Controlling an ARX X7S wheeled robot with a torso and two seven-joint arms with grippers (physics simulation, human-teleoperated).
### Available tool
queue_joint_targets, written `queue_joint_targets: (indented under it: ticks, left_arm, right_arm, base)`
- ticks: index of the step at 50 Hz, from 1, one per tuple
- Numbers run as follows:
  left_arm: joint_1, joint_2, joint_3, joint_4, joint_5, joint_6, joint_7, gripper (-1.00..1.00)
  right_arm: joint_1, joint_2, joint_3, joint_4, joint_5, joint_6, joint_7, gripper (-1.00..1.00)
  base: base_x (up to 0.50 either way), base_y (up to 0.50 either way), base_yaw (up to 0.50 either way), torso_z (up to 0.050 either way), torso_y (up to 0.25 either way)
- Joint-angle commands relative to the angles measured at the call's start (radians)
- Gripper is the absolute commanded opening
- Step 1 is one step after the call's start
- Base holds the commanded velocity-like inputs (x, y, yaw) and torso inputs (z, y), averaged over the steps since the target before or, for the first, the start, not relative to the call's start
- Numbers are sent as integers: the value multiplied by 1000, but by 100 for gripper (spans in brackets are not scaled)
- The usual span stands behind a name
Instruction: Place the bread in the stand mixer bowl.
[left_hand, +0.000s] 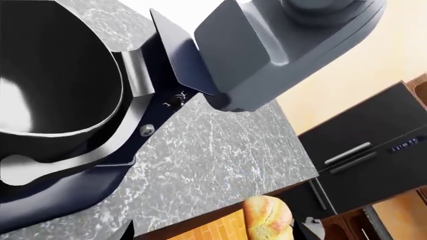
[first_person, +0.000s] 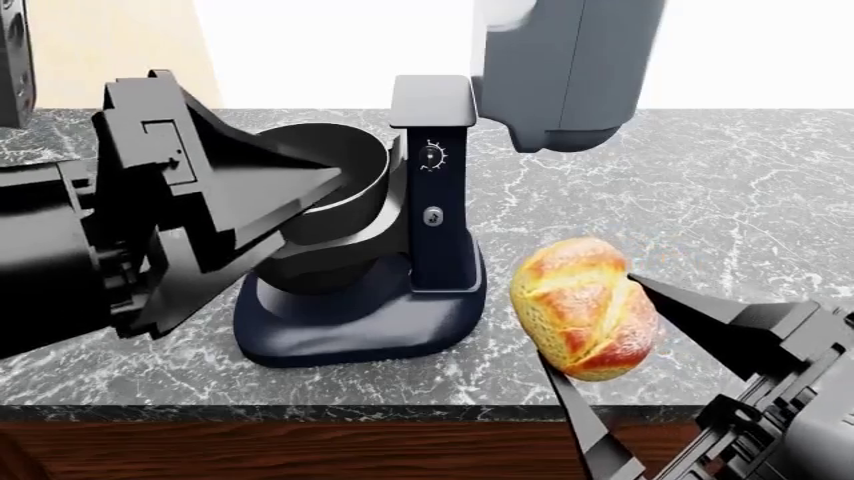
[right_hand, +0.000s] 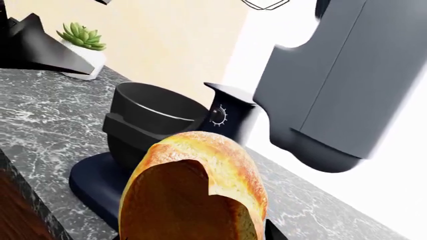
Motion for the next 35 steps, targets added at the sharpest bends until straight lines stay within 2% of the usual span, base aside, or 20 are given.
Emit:
queue_joint_targets:
  ticks: [1, 17, 35]
  left_arm:
    - [-9, 50, 44, -30, 4, -43, 3, 100]
    - [-46, 134, 61, 1, 15, -8, 10, 100]
    - [-55, 222, 116, -44, 55, -40, 38, 100]
  right_arm:
    - [47, 1, -13, -1, -14, 14, -13, -100]
    - [61, 1, -56, -1, -25, 27, -20, -100]
    - [92, 2, -88, -1, -41, -5, -49, -100]
  base:
    - [0, 0, 0, 0, 0]
    - [0, 0, 0, 0, 0]
    - [0, 0, 0, 0, 0]
